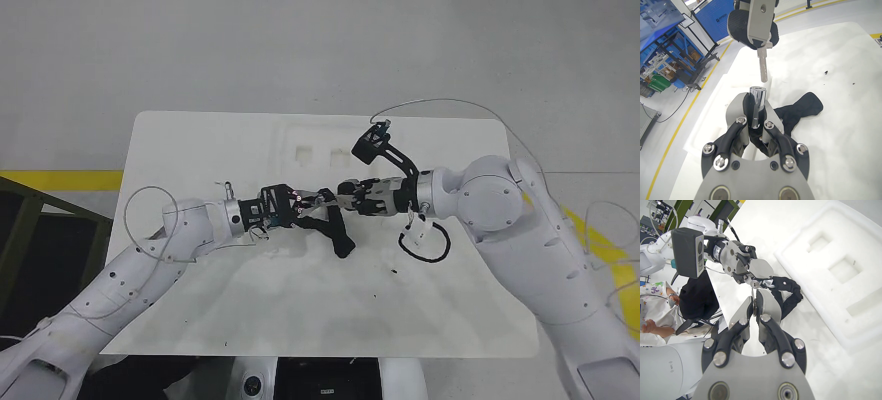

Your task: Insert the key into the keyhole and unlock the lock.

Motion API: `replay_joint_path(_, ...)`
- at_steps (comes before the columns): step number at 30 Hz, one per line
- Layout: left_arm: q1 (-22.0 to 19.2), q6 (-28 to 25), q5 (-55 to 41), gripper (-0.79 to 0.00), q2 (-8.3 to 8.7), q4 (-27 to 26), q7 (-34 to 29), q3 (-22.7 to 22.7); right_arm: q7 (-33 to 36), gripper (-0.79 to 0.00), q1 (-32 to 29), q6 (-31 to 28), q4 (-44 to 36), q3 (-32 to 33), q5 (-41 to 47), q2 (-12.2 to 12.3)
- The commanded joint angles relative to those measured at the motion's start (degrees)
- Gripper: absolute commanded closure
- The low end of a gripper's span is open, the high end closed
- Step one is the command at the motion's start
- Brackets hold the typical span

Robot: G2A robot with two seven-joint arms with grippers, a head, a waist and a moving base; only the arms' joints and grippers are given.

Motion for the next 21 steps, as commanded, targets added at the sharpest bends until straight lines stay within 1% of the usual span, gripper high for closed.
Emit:
replay_joint_path(1,0.45,0.08,-0.02,0.0,-0.06,-0.06,-0.32,-0.44,0.05,0.0,0.02,0.55,-0.33,-0.06,-0.34,0.01)
replay_joint_path(7,1.41,-0.29,-0.31,0.0,-0.31,-0.4,-0.83,-1.76,0.08,0.0,-0.03,2.84,-0.91,-0.29,-1.59,0.04)
replay_joint_path(21,2.56,-1.48,0.42,0.0,-0.84,-0.77,-1.28,-3.41,-1.78,0.0,0.21,4.21,-0.37,-1.21,-2.17,-0.28)
